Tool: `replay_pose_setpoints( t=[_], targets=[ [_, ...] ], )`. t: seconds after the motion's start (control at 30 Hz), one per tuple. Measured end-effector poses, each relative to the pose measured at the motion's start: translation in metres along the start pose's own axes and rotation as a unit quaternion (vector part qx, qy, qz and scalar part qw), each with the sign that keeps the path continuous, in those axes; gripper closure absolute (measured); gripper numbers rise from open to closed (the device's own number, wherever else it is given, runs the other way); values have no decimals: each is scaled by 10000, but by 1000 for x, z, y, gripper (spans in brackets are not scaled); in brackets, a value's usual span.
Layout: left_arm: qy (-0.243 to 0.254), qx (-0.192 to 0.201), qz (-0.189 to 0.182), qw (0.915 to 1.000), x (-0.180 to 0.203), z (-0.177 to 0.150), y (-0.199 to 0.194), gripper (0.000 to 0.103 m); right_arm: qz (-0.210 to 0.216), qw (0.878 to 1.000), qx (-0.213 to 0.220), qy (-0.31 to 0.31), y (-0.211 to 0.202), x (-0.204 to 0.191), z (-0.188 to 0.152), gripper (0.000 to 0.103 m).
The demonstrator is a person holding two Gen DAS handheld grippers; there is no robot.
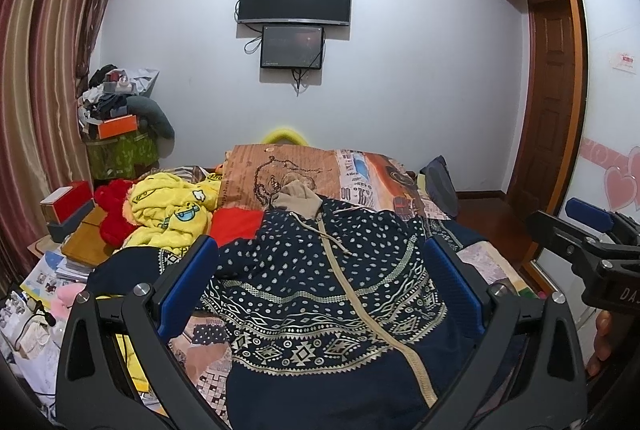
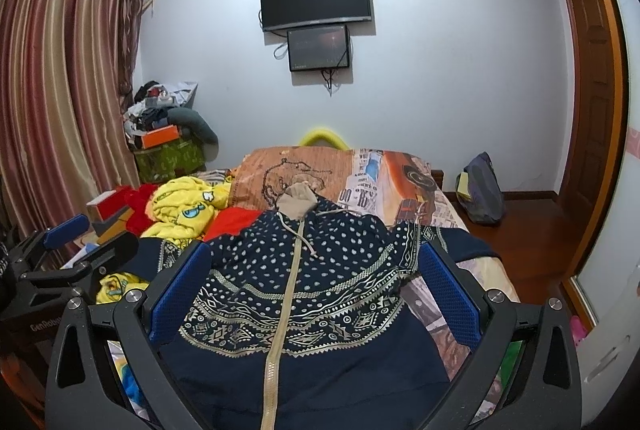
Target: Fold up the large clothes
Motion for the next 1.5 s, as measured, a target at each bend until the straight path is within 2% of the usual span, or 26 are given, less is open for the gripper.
replay_pose_setpoints(
  t=[0.13, 0.37, 0.6, 0.73, 0.9, 1.07, 1.2, 1.27, 1.37, 1.5],
  targets=[
    [-186, -109, 125, 9997, -25, 2, 22, 0, -33, 9998, -179, -50, 22, -2, 1, 0],
    [-688, -507, 790, 9932, -93, -5, 80, 0, -50, 9985, -535, -116, 76, -3, 0, 0],
    [-1171, -1207, 900, 9816, -184, -35, 145, 0, 29, 9912, -1318, -119, 157, -1, -7, 0],
    [-1839, -1630, 938, 9648, -242, -60, 172, 0, 90, 9809, -1932, -217, 207, -3, -15, 0],
    [-2676, -2203, 966, 9330, -321, -99, 202, 0, 184, 9671, -2509, -375, 248, -1, -23, 0],
    [-3609, -2474, 736, 8962, -378, -136, 220, 1, 171, 9600, -2786, -218, 274, 5, -31, 0],
    [-4032, -2590, 535, 8760, -404, -155, 237, 13, 131, 9559, -2930, -134, 286, 10, -37, 0],
    [-4210, -2650, 550, 8657, -416, -164, 246, 18, 144, 9544, -2979, -104, 289, 11, -40, 0],
    [-4336, -2685, 635, 8579, -428, -172, 255, 30, 133, 9530, -3026, -94, 292, 10, -41, 0],
    [-4358, -2700, 798, 8549, -438, -176, 263, 47, 142, 9522, -3049, -94, 292, 11, -42, 0]
  ],
)
Point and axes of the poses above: each gripper's, at about its wrist camera, not at the fingertips, and y roughly the way its jaws point, x to its right, z to its top, the point moved 2 cm from there along y, roughly the way its jaws point, and after that the axes turned 1 degree about -x, right-handed, at the moved point
